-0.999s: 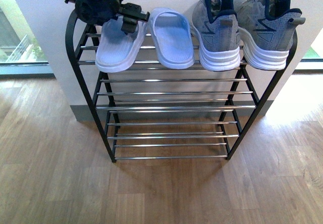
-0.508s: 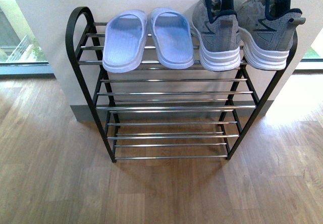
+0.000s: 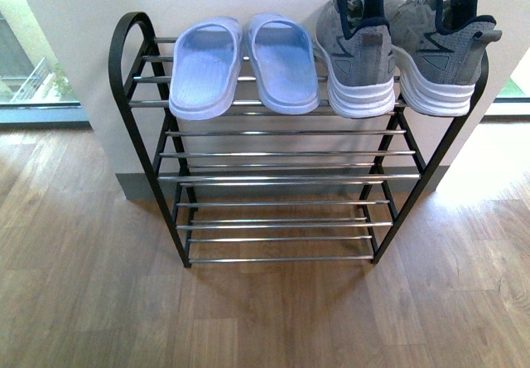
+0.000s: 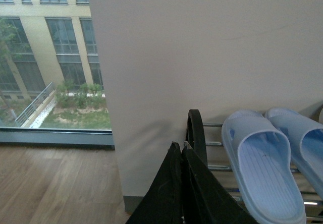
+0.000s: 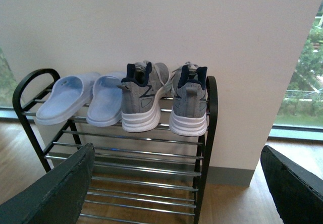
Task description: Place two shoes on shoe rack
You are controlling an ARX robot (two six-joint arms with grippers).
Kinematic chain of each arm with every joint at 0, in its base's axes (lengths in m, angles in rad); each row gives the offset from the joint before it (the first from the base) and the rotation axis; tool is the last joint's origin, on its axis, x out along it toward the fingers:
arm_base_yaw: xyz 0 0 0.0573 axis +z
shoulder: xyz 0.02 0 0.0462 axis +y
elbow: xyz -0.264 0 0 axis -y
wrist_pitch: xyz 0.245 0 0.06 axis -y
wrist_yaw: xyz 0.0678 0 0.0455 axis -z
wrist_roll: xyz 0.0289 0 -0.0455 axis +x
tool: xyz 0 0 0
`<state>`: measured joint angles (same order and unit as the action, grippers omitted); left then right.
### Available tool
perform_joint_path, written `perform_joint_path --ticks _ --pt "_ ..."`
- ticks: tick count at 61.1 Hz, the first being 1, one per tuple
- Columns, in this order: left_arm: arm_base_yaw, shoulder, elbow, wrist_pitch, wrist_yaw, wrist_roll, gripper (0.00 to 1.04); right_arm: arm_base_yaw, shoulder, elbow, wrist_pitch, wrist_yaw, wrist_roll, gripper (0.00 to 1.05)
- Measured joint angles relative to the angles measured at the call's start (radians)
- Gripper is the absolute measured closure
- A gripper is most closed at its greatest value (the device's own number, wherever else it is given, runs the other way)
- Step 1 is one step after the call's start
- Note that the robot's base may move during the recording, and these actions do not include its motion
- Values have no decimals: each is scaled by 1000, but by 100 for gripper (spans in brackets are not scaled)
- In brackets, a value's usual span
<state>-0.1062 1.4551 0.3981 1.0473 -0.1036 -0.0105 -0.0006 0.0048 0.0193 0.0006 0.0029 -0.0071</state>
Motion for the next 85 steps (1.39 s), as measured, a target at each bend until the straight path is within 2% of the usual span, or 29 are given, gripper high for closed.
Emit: perform_joint_path --ticks 15,19,25,50,85 --pt "40 -218 -190 -26 41 0 103 0 0 0 0 0 0 9" --pt "76 -226 -228 18 95 1 103 0 0 0 0 0 0 9" --pt "101 -266 -274 2 97 2 103 0 0 0 0 0 0 9" --pt "102 -615 -365 -253 103 2 103 0 0 0 0 0 0 9" --pt "103 -999 -384 -594 103 2 103 0 0 0 0 0 0 9"
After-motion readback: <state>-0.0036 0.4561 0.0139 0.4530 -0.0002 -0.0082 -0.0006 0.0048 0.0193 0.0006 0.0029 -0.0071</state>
